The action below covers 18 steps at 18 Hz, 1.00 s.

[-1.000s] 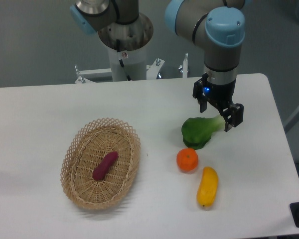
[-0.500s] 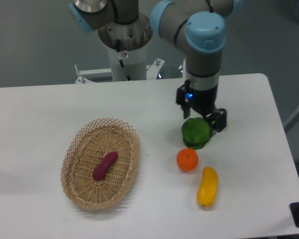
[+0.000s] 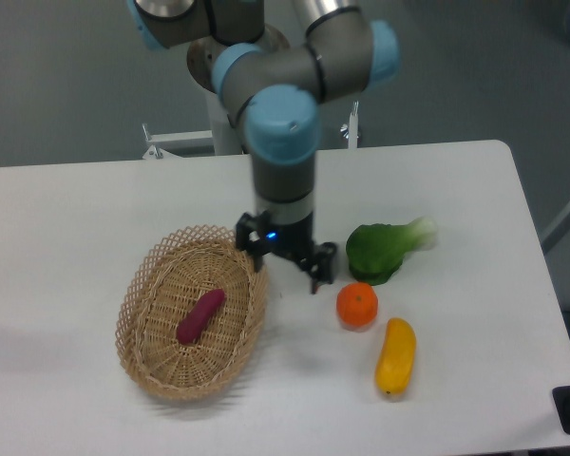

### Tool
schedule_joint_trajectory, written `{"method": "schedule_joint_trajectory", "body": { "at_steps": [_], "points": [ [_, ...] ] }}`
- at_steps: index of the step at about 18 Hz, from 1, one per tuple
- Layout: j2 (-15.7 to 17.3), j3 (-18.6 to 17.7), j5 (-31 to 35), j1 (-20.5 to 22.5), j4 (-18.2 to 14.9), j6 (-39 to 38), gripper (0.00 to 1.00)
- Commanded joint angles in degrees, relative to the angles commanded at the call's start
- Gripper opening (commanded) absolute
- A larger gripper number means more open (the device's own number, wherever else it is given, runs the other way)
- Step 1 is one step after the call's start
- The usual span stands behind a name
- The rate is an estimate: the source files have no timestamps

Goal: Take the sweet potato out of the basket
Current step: 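Move the open gripper over the basket above the purple sweet potato, then lower the gripper into the basket and close on the sweet potato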

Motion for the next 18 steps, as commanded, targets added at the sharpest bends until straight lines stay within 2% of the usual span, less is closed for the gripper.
{"method": "schedule_joint_trajectory", "body": {
  "at_steps": [4, 9, 18],
  "points": [
    [-0.88, -2.72, 0.18, -3.08, 2.02, 1.05, 1.0],
    [-4.48, -4.14, 0.44, -5.63, 7.2, 0.62, 1.0],
    [-7.56, -4.84, 0.44, -7.04, 9.23, 0.7, 1.0]
  ]
}}
